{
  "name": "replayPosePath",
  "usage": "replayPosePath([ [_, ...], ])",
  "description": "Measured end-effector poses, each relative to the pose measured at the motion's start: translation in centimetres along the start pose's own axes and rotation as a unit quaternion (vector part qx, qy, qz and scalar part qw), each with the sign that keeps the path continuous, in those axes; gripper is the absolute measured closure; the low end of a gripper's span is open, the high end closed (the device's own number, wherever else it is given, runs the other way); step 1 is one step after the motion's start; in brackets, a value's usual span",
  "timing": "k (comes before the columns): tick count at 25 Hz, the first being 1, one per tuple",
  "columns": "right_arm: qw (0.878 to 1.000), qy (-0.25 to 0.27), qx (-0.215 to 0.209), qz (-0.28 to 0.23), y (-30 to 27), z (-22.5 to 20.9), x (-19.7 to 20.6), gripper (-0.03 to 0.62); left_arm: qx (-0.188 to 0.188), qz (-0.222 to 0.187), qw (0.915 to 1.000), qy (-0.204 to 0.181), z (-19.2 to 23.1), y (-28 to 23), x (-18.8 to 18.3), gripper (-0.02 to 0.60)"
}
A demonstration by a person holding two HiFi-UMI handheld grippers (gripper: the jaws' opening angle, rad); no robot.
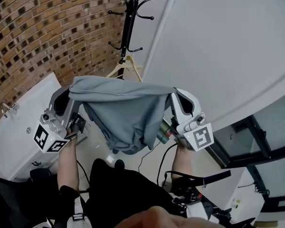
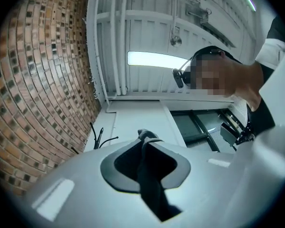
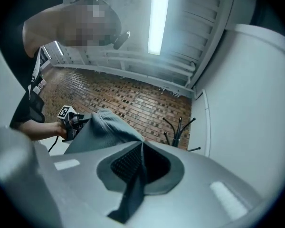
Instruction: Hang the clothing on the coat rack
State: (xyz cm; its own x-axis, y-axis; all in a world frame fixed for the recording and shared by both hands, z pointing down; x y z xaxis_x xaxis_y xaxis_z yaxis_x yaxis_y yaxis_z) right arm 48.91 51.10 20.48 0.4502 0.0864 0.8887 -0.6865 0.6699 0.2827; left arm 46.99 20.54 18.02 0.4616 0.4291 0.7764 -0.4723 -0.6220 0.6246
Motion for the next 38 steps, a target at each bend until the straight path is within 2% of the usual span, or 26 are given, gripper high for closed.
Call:
replayPosePath([
  [3,1.000,0.020,0.023,-0.005,-1.0,-3.9,0.0,0.585,0.023,-0.015,0.9996,0.002,1.7,-4.3,1.5,0.551],
  [6,0.999,0.042,0.029,-0.015,-3.4,-7.0,-0.3,0.585,0.031,-0.037,0.9988,0.005,4.7,-7.7,2.2,0.551],
  [11,0.996,0.078,0.036,-0.038,-9.9,-12.3,-0.5,0.585,0.040,-0.079,0.9959,0.021,12.3,-13.7,3.4,0.551],
  [14,0.994,0.083,0.041,-0.051,-14.1,-15.2,-0.7,0.585,0.042,-0.084,0.9955,0.016,16.7,-16.7,3.9,0.551],
  [18,0.992,0.088,0.041,-0.075,-19.6,-18.8,-1.6,0.585,0.031,-0.077,0.9965,0.003,22.1,-20.4,3.5,0.551],
  [21,0.992,0.063,0.062,-0.087,-24.0,-22.9,-1.1,0.585,0.012,-0.053,0.9985,0.004,26.8,-24.0,4.4,0.550],
  [23,0.994,0.024,0.079,-0.065,-27.3,-25.7,1.6,0.585,-0.024,-0.011,0.9992,0.030,30.7,-26.2,7.7,0.549],
  [25,0.997,-0.037,0.072,-0.016,-30.0,-27.0,7.0,0.585,-0.035,0.039,0.9953,0.082,33.3,-26.9,13.0,0.550],
  [27,0.995,-0.099,0.029,0.017,-29.9,-24.4,13.3,0.585,-0.002,0.083,0.9906,0.109,32.3,-24.9,18.2,0.549],
  [28,0.993,-0.118,-0.001,0.016,-29.1,-21.8,15.6,0.585,0.023,0.092,0.9891,0.112,30.9,-23.3,19.9,0.549],
  [30,0.988,-0.146,-0.050,-0.012,-27.5,-16.6,17.5,0.585,0.066,0.091,0.9859,0.124,27.8,-20.4,21.6,0.545],
  [32,0.983,-0.165,-0.066,-0.036,-26.5,-13.9,17.4,0.585,0.078,0.074,0.9837,0.144,26.0,-18.3,22.4,0.535],
  [35,0.985,-0.164,-0.040,-0.045,-25.7,-14.1,16.6,0.582,0.053,0.054,0.9868,0.143,25.8,-16.1,22.7,0.526],
  [37,0.987,-0.159,0.005,-0.034,-24.3,-15.1,16.9,0.565,0.038,0.061,0.9905,0.117,25.4,-14.8,22.3,0.507],
  [38,0.985,-0.166,0.032,-0.027,-22.9,-15.4,17.4,0.525,0.030,0.068,0.9921,0.101,24.8,-13.9,22.0,0.506],
])
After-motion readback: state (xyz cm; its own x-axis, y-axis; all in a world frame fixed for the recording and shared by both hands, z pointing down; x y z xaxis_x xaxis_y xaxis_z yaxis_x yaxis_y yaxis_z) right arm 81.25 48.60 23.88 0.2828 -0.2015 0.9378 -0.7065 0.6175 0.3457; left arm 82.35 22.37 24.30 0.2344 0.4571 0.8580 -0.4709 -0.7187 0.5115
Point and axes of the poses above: the fingertips, and each gripper's own axes: y backward along the fingers, z to its left, x out of its underside, the point moved 3 cm from there along y, backward along the fingers, and after that the axes turned 1 degree about -z, right-handed, at the moved point
